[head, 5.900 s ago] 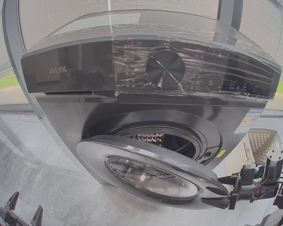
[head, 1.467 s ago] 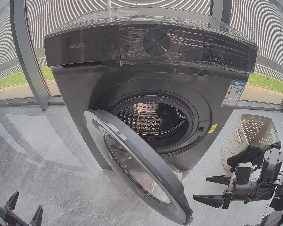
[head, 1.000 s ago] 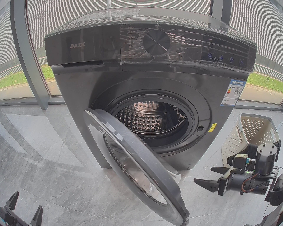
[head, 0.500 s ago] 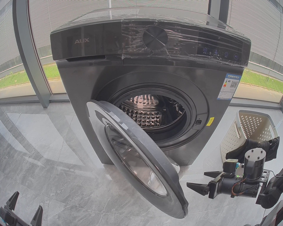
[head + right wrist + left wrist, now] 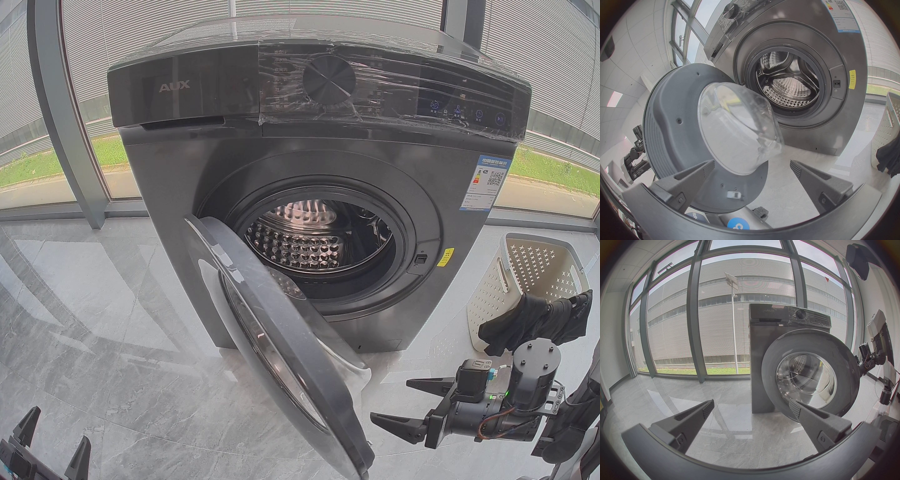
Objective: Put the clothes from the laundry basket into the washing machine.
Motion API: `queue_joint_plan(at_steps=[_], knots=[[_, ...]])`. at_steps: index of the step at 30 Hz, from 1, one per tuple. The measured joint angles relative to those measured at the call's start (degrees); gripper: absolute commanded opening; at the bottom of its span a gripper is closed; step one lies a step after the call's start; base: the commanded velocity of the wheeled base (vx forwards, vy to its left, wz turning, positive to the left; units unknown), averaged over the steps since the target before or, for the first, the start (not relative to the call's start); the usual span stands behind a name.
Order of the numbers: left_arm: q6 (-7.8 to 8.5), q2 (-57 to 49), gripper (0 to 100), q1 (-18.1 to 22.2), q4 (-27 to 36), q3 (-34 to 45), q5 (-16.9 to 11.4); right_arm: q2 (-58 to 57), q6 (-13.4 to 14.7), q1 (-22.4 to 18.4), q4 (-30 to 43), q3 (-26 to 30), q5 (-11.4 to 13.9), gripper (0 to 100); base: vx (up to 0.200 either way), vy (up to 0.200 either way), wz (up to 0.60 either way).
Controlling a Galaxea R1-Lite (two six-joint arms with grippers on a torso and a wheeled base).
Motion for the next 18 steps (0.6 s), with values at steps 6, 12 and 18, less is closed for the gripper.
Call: queue_joint_plan(at_steps=[6,12,18], knots=[[0.04,0.02,100,0.02,-0.02,0.00,0.00,5.34,-0.11,-1.93,-7.67,0.05,-1.74,100,0.000,0.000,0.00],[0.22,0.02,100,0.05,0.00,0.00,0.05,9.24,0.66,-4.80,-8.48,-4.91,-8.73,100,0.000,0.000,0.00],[0.26,0.00,100,0.00,0.01,0.00,0.05,13.09,1.16,-7.06,-8.48,-8.89,-10.52,100,0.000,0.000,0.00]])
